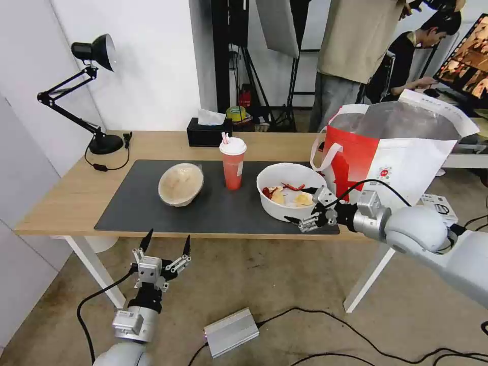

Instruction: Pick up the trash from the table and place it into the takeout bag.

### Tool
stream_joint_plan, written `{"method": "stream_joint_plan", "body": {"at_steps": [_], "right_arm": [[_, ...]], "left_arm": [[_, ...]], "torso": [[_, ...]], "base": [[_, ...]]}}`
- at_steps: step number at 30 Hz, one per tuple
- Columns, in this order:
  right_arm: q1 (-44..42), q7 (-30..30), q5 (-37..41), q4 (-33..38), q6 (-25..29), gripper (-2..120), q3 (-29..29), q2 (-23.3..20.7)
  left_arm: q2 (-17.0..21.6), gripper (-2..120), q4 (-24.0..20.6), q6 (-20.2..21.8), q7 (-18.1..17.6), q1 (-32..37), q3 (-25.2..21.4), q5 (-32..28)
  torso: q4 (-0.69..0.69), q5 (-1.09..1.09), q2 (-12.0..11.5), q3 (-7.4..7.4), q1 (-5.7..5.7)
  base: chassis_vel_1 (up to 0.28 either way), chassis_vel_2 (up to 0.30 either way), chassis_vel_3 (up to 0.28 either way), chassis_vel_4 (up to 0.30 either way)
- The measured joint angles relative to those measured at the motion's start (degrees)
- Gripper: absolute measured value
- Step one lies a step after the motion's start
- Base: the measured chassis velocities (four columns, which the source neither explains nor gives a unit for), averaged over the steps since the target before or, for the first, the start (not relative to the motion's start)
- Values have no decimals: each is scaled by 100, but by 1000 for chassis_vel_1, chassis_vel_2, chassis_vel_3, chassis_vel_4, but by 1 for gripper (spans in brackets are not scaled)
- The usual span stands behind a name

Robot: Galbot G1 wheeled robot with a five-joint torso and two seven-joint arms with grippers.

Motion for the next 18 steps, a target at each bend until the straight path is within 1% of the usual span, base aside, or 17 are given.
{"method": "stream_joint_plan", "body": {"at_steps": [9,18], "right_arm": [[151,-46,-117,-111,13,100,-269,84],[409,-62,-186,-426,24,100,-577,330]], "left_arm": [[-11,100,88,-15,19,-59,6,-24],[-13,100,187,-49,36,-92,-6,-57]], "torso": [[0,0,0,0,0],[0,0,0,0,0]], "base": [[0,0,0,0],[0,0,0,0]]}}
